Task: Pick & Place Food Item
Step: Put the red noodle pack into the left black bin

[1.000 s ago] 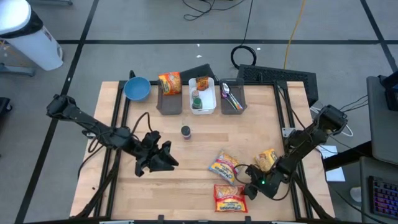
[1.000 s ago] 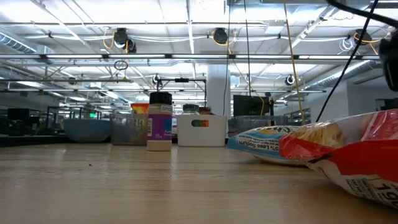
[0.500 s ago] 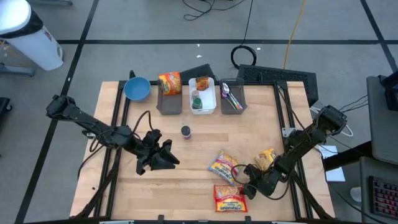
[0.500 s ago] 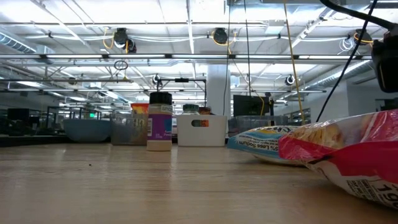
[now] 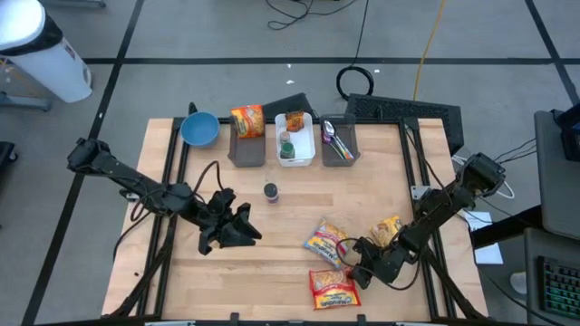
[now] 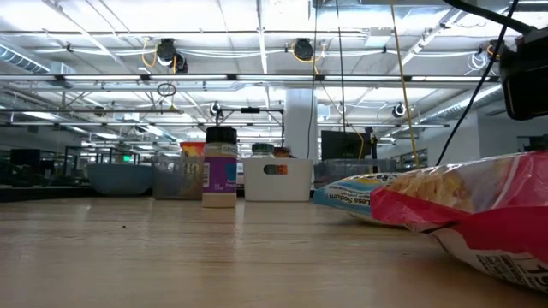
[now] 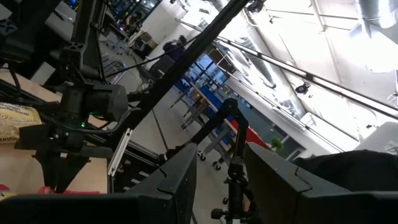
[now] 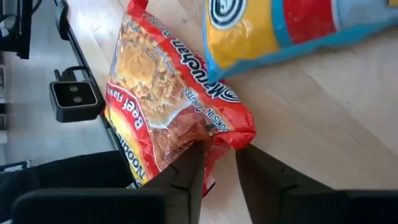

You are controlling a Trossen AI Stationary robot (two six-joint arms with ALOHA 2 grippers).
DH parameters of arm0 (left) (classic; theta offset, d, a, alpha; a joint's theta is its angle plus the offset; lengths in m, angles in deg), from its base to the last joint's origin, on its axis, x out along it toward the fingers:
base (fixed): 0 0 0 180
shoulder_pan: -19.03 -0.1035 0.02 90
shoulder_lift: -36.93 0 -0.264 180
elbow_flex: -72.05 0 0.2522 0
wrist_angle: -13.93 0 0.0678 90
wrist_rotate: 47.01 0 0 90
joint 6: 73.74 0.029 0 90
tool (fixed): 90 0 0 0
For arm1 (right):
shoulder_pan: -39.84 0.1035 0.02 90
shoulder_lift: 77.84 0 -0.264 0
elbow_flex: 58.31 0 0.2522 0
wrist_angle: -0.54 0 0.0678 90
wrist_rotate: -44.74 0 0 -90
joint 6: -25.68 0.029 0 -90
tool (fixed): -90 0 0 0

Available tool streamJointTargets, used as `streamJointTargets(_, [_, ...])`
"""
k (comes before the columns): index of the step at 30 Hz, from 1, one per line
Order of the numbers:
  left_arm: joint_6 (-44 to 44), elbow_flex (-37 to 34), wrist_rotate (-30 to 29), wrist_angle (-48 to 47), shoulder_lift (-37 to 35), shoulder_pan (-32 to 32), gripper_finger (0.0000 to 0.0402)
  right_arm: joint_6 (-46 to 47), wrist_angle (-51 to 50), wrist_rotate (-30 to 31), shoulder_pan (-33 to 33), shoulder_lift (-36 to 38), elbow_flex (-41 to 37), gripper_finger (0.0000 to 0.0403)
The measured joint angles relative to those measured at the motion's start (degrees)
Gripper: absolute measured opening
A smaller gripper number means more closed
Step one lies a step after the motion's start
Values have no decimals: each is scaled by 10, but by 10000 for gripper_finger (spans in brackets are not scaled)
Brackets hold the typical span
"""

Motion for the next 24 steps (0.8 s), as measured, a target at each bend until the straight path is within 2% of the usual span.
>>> streamJointTargets(8, [0, 0, 0, 0, 0, 0, 145, -14, 8, -2, -11, 0, 0, 6])
streamJointTargets(17, [-1, 0, 0, 0, 0, -2, 145, -52, 75, -41, -34, 1, 0, 1])
streamJointTargets(24, [-6, 0, 15, 0, 0, -12, 145, -93, 77, -47, -57, 30, 6, 1])
